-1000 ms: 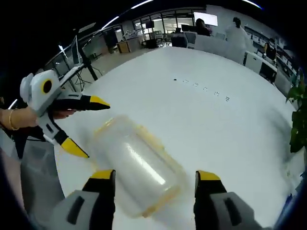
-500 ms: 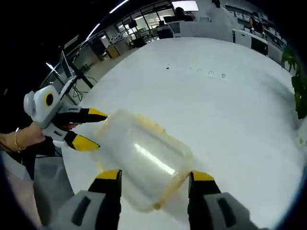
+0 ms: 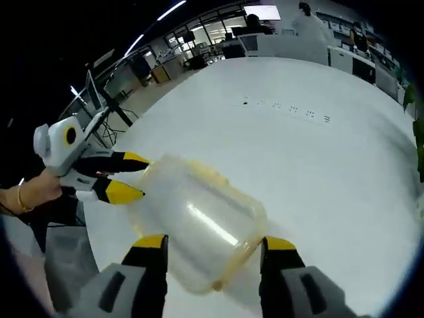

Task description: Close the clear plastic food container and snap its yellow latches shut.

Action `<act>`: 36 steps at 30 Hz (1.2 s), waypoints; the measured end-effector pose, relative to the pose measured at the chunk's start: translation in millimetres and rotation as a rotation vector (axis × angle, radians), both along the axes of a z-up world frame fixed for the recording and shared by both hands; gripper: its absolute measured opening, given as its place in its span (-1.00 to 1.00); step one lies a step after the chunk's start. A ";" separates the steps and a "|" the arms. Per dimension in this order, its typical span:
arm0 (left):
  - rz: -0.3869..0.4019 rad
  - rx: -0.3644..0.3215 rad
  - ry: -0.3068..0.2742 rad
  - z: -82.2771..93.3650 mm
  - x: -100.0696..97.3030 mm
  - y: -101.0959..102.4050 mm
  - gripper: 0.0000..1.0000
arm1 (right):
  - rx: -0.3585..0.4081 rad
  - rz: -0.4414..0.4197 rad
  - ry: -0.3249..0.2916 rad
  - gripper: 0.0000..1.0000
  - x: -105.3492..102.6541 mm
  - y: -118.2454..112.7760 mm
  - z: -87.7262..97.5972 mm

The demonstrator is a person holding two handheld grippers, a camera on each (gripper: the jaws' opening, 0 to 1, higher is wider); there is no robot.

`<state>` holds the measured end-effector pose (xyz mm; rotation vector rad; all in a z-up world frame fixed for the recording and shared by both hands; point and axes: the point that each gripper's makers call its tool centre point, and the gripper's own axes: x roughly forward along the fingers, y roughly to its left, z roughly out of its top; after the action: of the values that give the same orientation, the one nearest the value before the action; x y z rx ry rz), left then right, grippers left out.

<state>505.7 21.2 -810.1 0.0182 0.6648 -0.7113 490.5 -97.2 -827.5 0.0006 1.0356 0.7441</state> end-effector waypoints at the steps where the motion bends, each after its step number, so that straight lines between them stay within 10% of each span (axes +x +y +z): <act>1: 0.007 0.000 0.000 0.0 2.0 3.4 -0.38 | 0.003 -0.001 -0.005 0.09 2.8 5.3 0.0; 27: 0.136 0.012 -0.040 4.6 27.1 50.1 -0.28 | -0.007 0.044 -0.175 0.18 32.9 49.1 6.1; 36: 0.172 -0.044 -0.095 41.4 16.1 76.4 -0.20 | 0.018 -0.016 -0.241 0.41 22.1 37.9 21.4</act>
<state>521.8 97.6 -768.7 -0.0447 0.5520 -0.5557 512.5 -59.2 -806.1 -0.0639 0.7989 0.7193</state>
